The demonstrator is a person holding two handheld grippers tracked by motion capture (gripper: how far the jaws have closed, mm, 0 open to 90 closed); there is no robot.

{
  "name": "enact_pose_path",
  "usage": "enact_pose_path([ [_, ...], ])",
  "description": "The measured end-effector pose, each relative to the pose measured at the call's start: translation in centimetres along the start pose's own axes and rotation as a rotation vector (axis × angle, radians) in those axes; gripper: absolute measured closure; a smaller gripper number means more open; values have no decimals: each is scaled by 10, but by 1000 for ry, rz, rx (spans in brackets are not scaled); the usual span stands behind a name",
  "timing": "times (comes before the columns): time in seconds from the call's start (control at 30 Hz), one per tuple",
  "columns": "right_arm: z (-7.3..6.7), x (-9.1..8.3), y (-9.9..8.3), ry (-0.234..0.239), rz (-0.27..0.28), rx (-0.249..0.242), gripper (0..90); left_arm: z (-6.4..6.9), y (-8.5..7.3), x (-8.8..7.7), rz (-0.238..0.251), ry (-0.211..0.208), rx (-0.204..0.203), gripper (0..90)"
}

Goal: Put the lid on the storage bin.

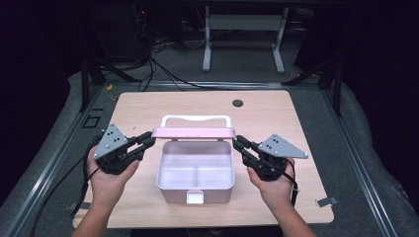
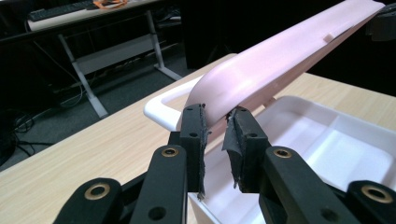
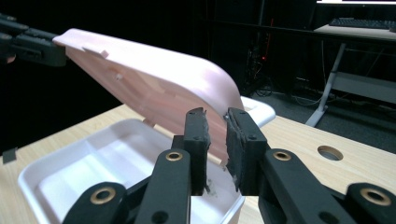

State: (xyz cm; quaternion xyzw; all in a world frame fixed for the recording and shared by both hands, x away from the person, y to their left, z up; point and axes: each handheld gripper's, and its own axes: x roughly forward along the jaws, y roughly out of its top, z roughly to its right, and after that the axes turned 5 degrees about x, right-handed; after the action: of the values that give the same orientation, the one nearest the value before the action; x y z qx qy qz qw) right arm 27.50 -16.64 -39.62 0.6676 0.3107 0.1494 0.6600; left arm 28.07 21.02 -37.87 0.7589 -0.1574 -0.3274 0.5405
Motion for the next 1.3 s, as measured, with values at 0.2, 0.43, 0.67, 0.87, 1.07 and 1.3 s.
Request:
enact_pose_path([
  [0.2, -3, -5, -9, 21, -14, -16, 763, 8, -12, -6, 7, -14, -3, 753],
  [0.43, -6, -7, -21, 29, -25, -19, 748, 16, -31, -8, 24, -29, -33, 747],
  [0.67, -10, -12, -33, 40, -24, -28, 722, 25, -41, -10, 6, -23, -9, 733],
  [0.87, -16, -17, -46, 32, -34, -79, 712, 32, -53, -14, -6, -38, -1, 713],
  [1.07, -20, -23, -61, 45, -56, -78, 705, 37, -63, -16, -35, -55, 4, 711],
  [1.3, -21, -27, -68, 70, -63, -46, 699, 39, -68, -17, -49, -72, -20, 702],
])
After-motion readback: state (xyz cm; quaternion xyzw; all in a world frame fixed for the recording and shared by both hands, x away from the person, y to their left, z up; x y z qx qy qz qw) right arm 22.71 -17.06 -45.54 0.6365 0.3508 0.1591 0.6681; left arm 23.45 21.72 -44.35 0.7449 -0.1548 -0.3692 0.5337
